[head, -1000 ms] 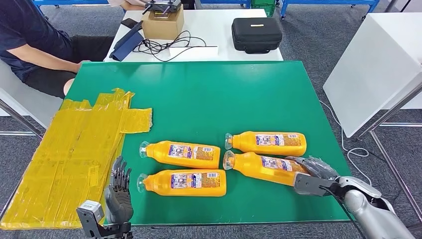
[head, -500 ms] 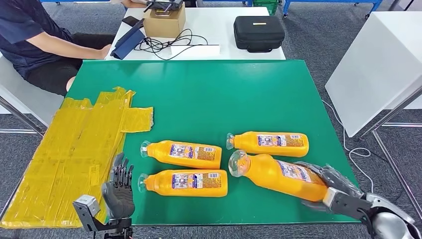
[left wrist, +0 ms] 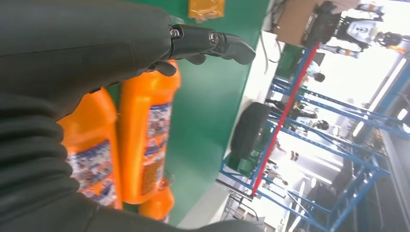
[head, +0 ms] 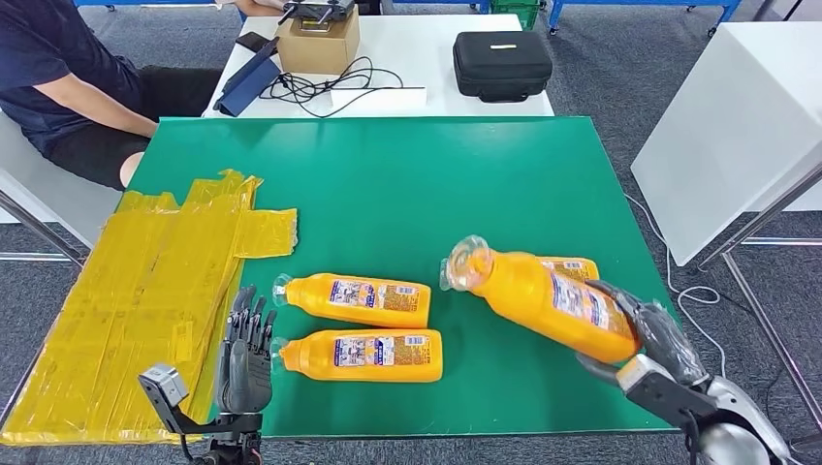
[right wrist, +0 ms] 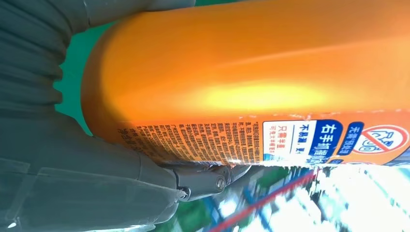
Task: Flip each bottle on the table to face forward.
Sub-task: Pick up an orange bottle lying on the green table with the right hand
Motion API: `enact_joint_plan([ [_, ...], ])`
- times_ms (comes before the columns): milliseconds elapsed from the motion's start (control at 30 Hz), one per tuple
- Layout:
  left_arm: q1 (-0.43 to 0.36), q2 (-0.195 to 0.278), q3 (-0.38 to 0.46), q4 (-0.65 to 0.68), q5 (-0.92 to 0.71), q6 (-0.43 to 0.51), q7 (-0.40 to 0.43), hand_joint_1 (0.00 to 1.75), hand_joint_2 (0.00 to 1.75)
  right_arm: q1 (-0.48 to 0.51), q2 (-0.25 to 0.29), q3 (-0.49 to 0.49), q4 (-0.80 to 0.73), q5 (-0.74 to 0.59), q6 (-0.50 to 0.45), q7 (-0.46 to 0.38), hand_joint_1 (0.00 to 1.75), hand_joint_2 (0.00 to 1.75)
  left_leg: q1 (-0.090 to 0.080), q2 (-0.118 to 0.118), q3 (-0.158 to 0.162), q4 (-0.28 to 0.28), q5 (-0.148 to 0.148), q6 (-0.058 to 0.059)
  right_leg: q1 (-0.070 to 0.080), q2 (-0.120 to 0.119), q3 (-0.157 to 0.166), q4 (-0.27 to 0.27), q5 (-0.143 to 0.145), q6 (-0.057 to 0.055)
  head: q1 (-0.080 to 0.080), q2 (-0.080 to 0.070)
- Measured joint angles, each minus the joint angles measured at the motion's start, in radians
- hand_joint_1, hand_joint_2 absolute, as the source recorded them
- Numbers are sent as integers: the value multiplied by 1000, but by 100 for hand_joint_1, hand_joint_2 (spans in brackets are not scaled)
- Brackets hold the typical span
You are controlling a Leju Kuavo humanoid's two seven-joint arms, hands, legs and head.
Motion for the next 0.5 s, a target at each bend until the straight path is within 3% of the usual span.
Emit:
enact_joint_plan([
  [133, -15, 0, -14, -66, -26, 26, 19, 0, 175, -185, 111, 113, 201, 41, -118, 13, 175, 175, 1, 2, 2, 0, 1, -1, 0, 2, 0, 0, 1, -2, 0, 0],
  [300, -37, 16, -23, -126, -54, 66, 30, 0, 175, -344, 238, 225, 396, 22, -166, 23, 175, 175, 1, 0, -1, 0, 4, -3, 2, -1, -2, 3, 1, -2, 0, 0],
  [500, -51, 50, -24, -162, -39, 80, 35, 0, 175, -445, 332, 311, 525, -6, -186, 26, 175, 175, 2, -5, -3, 0, 4, -3, 2, -4, -3, 3, 1, -2, 0, 0],
])
